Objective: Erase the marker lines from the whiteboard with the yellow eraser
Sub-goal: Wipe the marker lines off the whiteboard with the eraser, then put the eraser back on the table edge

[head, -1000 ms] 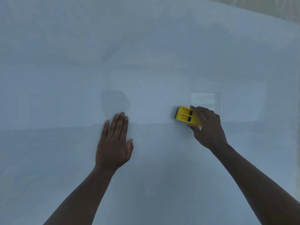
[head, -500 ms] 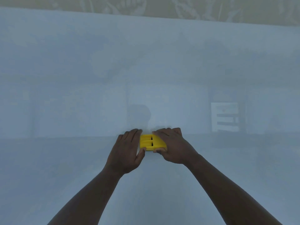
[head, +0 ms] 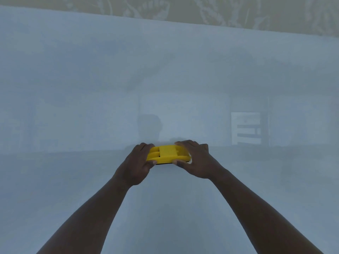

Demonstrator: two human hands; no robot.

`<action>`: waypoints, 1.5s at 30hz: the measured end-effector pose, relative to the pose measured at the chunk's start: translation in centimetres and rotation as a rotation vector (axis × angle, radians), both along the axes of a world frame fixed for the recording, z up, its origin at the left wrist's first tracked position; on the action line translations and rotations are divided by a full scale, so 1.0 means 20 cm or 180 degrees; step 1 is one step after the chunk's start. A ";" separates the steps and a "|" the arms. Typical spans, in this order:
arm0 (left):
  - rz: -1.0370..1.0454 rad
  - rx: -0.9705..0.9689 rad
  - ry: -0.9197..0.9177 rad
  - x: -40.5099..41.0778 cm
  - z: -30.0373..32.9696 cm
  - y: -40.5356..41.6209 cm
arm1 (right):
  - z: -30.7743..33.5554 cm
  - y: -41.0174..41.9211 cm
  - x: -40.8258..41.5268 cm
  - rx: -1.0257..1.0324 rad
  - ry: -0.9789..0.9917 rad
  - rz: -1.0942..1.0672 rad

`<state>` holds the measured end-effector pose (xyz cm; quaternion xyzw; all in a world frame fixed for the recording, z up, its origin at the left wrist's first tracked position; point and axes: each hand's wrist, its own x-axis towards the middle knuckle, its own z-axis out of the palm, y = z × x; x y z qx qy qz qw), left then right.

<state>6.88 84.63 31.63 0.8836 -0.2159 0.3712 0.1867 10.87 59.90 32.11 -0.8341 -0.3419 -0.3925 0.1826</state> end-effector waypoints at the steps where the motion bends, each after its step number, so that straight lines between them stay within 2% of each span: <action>1: -0.0008 -0.0043 0.0048 -0.01 0.00 0.01 | -0.02 -0.01 -0.01 0.0092 0.0095 -0.0049; 5: 0.0007 -0.0235 0.0164 -0.03 -0.03 0.03 | -0.08 -0.01 -0.04 0.0273 0.0415 -0.0077; 12: -0.0063 -0.0543 0.0299 -0.05 -0.13 -0.04 | -0.16 -0.04 -0.10 0.0354 0.0450 -0.0355; 20: -0.0389 -0.0254 0.0421 -0.01 -0.15 -0.46 | -0.23 -0.48 -0.25 0.0350 0.0276 -0.0902; 24: -0.0692 -0.0161 0.0559 0.04 -0.20 -0.86 | -0.31 -0.86 -0.35 0.0368 0.0304 -0.1290; 33: -0.1472 0.0288 0.1158 0.07 -0.48 -2.02 | -0.63 -1.88 -0.71 0.0332 0.0686 -0.2391; 45: -0.2556 0.0941 0.1718 -0.22 -1.04 -3.41 | -1.25 -2.86 -1.35 0.0583 0.1404 -0.3782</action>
